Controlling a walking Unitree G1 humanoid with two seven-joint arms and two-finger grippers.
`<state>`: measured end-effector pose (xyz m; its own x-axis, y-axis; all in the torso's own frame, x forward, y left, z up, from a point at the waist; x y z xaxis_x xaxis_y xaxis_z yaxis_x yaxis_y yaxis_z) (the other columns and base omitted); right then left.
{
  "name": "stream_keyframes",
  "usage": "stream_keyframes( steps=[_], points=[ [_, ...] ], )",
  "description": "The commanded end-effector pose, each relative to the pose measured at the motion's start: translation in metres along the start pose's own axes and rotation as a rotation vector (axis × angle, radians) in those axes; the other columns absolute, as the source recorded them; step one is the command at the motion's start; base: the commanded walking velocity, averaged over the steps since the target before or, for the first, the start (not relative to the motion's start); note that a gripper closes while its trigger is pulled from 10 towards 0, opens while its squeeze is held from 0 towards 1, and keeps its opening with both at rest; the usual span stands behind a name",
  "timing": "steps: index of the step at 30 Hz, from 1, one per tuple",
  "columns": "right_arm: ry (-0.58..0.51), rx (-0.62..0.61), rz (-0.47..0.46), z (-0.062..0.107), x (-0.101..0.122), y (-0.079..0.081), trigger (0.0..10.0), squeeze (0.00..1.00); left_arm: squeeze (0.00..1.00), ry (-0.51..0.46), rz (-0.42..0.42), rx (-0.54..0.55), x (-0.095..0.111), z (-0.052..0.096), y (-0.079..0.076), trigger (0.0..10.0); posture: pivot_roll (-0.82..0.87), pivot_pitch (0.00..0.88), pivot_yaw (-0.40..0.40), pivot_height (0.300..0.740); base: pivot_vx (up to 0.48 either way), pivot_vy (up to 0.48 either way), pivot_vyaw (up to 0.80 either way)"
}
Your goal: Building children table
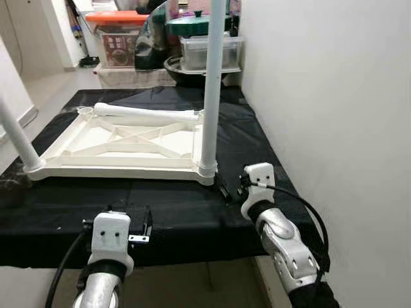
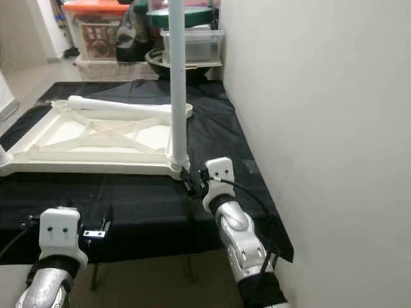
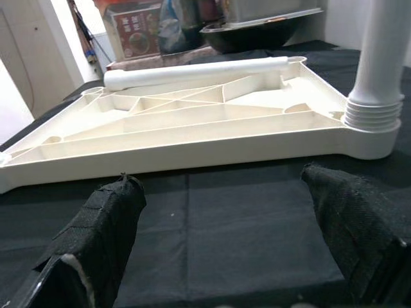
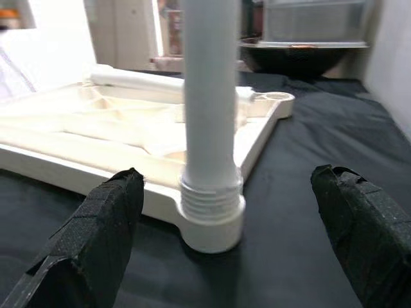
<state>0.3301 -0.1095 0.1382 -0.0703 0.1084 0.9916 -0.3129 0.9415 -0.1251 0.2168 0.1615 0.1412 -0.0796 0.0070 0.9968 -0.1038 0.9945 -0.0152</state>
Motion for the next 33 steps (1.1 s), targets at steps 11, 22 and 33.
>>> stream_keyframes(
  steps=[11,22,33],
  points=[
    [0.07,-0.18,0.057,0.011,-0.019,-0.028,10.0,0.0,0.0,-0.017,-0.017,0.034,0.003,0.001,0.01,10.0,-0.01,0.0,-0.003,0.74,0.162,0.0,0.0],
    [0.088,-0.411,0.103,0.007,-0.013,-0.06,10.0,0.0,0.0,-0.046,-0.036,0.071,0.009,-0.006,0.021,10.0,-0.01,0.0,-0.004,0.74,0.32,0.0,0.0],
    [0.099,-0.469,0.105,0.01,-0.015,-0.066,10.0,0.0,0.0,-0.034,-0.027,0.061,0.009,-0.007,0.019,10.0,-0.01,0.0,-0.002,0.74,0.045,0.0,0.0]
  ],
)
Point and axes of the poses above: a point about 5 cm out from each wrist's last joint towards the gripper, its own z axis pointing back from the gripper into the wrist, its own x axis along the axis of the wrist's last joint, y = z × x, the point moved 1 cm from there along -z, pointing out of the wrist towards the gripper, and after that the axes turned 6 degrees about z, right-handed, at the moved point
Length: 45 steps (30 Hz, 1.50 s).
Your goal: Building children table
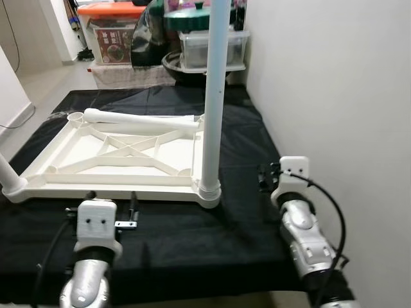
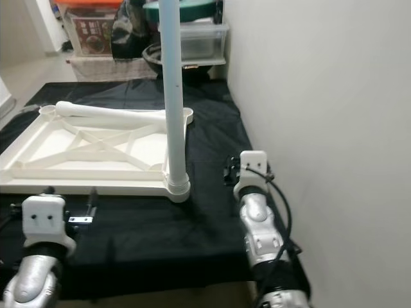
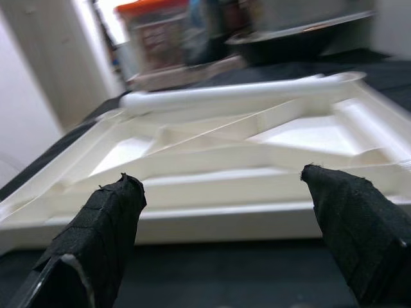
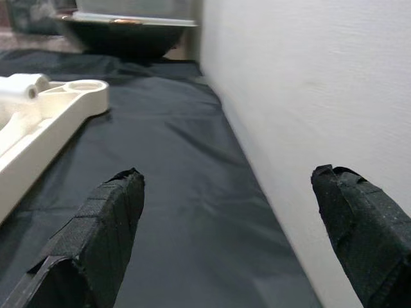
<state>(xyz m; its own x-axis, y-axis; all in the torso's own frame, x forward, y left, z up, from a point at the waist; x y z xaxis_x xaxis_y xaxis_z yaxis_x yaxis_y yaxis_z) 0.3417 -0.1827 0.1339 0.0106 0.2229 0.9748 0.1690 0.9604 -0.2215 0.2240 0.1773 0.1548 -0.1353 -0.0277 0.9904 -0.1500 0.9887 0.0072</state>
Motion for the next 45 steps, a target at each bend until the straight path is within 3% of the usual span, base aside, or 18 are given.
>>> stream_keyframes(
  steps=[1,15,17,20,22,25,33,45],
  points=[
    [0.011,0.015,-0.008,0.001,-0.001,0.007,10.0,0.0,0.0,0.024,0.002,0.015,-0.004,0.003,0.004,10.0,-0.01,0.0,-0.002,0.74,0.0,0.0,0.0],
    [0.033,-0.019,-0.001,-0.001,-0.004,0.002,10.0,0.0,0.0,0.031,0.018,-0.004,-0.004,0.004,0.0,10.0,0.0,0.0,-0.005,0.74,0.0,0.0,0.0],
    [0.041,0.018,-0.02,0.001,-0.005,0.006,10.0,0.0,0.0,0.037,0.032,-0.019,-0.004,0.006,-0.003,10.0,0.0,0.0,-0.006,0.74,0.0,0.0,0.0],
    [0.029,0.155,-0.069,0.013,-0.003,0.027,10.0,0.0,0.0,0.083,0.052,-0.059,-0.012,0.014,-0.013,10.0,-0.01,0.0,-0.005,0.74,0.0,0.0,0.0],
    [0.029,0.155,-0.069,0.013,-0.003,0.027,10.0,0.0,0.0,0.083,0.052,-0.059,-0.012,0.014,-0.013,10.0,-0.01,0.0,-0.005,0.74,0.0,0.0,0.0],
    [0.003,0.258,-0.075,0.029,-0.001,0.047,10.0,0.0,0.0,0.125,0.068,-0.111,-0.021,0.024,-0.027,10.0,-0.01,0.0,-0.005,0.74,-0.285,0.0,0.0],
    [-0.003,0.265,-0.068,0.033,-0.001,0.052,10.0,0.0,0.0,0.128,0.06,-0.128,-0.023,0.024,-0.031,10.0,-0.01,0.0,-0.004,0.74,-0.329,0.0,0.0],
    [0.003,0.277,-0.06,0.031,-0.001,0.05,10.0,0.0,0.0,0.106,0.041,-0.09,-0.019,0.019,-0.023,10.0,-0.01,0.0,-0.004,0.74,-0.14,0.0,0.0]
  ],
)
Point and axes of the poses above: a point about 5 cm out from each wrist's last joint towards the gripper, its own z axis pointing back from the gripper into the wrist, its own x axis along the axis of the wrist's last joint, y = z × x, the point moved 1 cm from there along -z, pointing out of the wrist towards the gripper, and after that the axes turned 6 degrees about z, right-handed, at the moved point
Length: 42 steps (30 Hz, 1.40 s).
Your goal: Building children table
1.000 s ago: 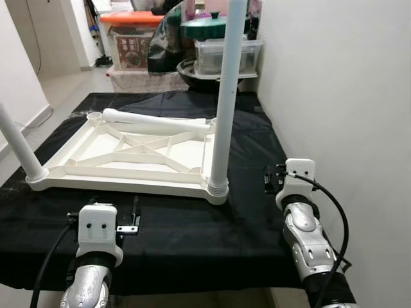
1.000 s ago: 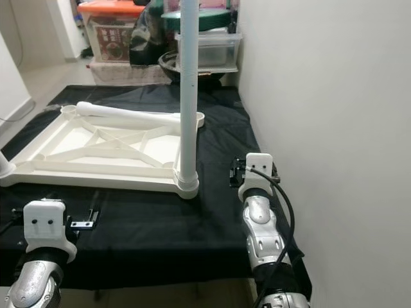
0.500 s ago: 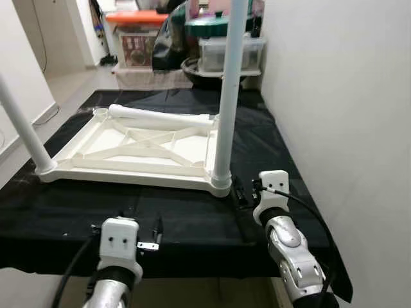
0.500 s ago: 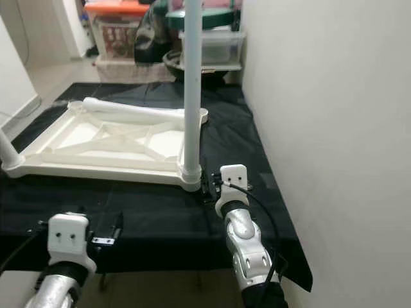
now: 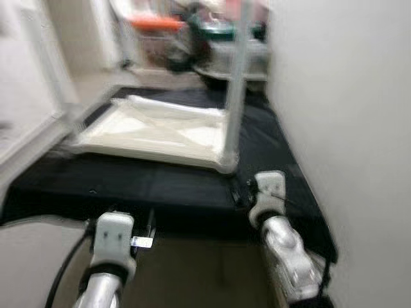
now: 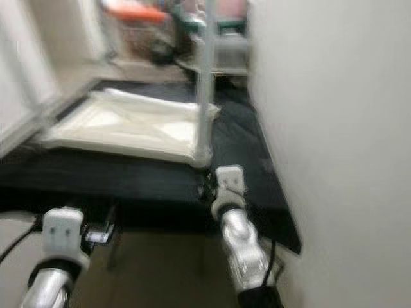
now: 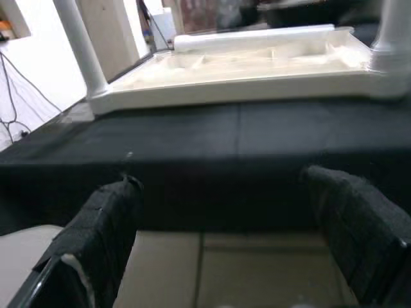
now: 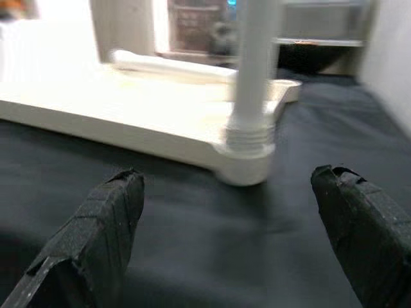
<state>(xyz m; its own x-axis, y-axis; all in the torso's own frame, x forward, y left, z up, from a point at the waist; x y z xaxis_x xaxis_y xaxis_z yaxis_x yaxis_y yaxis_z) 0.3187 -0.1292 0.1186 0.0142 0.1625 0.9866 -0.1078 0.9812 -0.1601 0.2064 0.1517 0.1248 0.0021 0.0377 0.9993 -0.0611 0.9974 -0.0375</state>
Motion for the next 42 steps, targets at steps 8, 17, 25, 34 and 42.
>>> stream_keyframes(
  steps=[8,17,25,34,42],
  points=[
    [-0.006,0.011,0.005,0.001,0.003,0.002,10.0,0.0,0.0,-0.047,-0.014,0.008,0.01,-0.006,0.002,10.0,-0.01,0.002,-0.008,0.74,0.0,0.0,0.0],
    [-0.015,0.029,0.003,0.002,0.005,0.005,10.0,0.0,0.0,-0.067,-0.02,0.02,0.015,-0.009,0.005,10.0,-0.01,0.002,-0.008,0.74,0.0,0.0,-0.27],
    [-0.032,0.052,0.009,0.004,0.008,0.011,10.0,0.0,0.0,-0.077,-0.023,0.028,0.017,-0.01,0.006,10.0,-0.01,0.0,-0.009,0.74,0.0,0.0,-0.8],
    [-0.075,0.094,-0.001,0.005,0.015,0.018,10.0,0.0,0.0,-0.089,-0.027,0.039,0.019,-0.012,0.007,10.0,-0.02,0.0,-0.004,0.74,0.0,0.0,-0.36],
    [-0.092,0.12,-0.009,0.005,0.018,0.023,10.0,0.0,0.0,-0.119,-0.047,0.057,0.026,-0.014,0.012,10.0,-0.01,0.0,-0.007,0.74,0.0,0.0,0.0]
  ],
)
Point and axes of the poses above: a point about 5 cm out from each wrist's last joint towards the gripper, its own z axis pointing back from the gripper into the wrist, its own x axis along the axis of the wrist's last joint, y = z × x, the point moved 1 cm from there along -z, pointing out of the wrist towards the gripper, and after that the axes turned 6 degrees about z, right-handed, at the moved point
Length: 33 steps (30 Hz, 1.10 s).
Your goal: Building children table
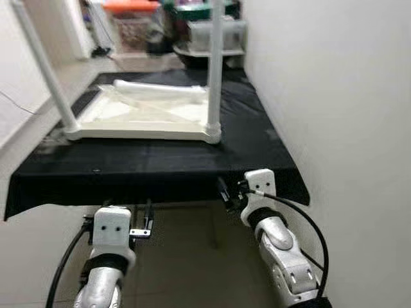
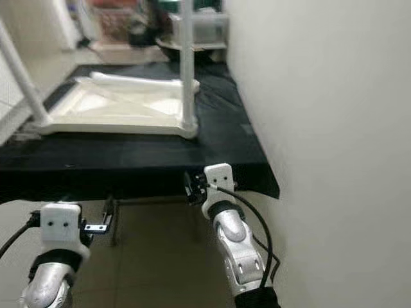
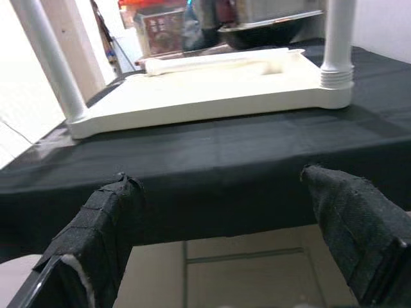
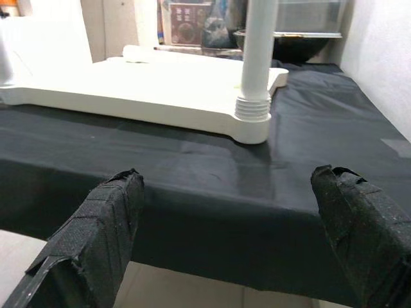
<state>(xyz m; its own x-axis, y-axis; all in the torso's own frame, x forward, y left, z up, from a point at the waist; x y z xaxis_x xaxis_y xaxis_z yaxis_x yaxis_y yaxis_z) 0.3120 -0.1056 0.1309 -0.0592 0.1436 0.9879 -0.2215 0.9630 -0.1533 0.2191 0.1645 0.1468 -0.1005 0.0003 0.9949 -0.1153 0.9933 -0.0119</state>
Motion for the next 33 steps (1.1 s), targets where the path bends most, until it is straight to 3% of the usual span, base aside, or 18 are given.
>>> stream_keyframes(
  steps=[1,20,33],
  points=[
    [-0.016,0.003,0.01,0.0001,0.0031,0.0007,10.0,0.0,0.0,-0.027,-0.025,0.014,0.0071,-0.0022,0.0038,10.0,-0.01,0.0,-0.007,0.74,0.0,0.0,0.0],
    [-0.023,-0.011,0.006,-0.0016,0.006,0.0009,10.0,0.0,0.0,-0.049,-0.045,0.05,0.0104,-0.0051,0.0093,10.0,-0.01,0.0,-0.004,0.74,0.0,0.0,-0.78],
    [-0.028,0.002,-0.02,-0.003,0.0073,0.0029,10.0,0.0,0.0,-0.051,-0.033,0.046,0.0106,-0.0045,0.007,10.0,-0.01,0.0,-0.004,0.74,0.0,0.0,0.0]
  ],
)
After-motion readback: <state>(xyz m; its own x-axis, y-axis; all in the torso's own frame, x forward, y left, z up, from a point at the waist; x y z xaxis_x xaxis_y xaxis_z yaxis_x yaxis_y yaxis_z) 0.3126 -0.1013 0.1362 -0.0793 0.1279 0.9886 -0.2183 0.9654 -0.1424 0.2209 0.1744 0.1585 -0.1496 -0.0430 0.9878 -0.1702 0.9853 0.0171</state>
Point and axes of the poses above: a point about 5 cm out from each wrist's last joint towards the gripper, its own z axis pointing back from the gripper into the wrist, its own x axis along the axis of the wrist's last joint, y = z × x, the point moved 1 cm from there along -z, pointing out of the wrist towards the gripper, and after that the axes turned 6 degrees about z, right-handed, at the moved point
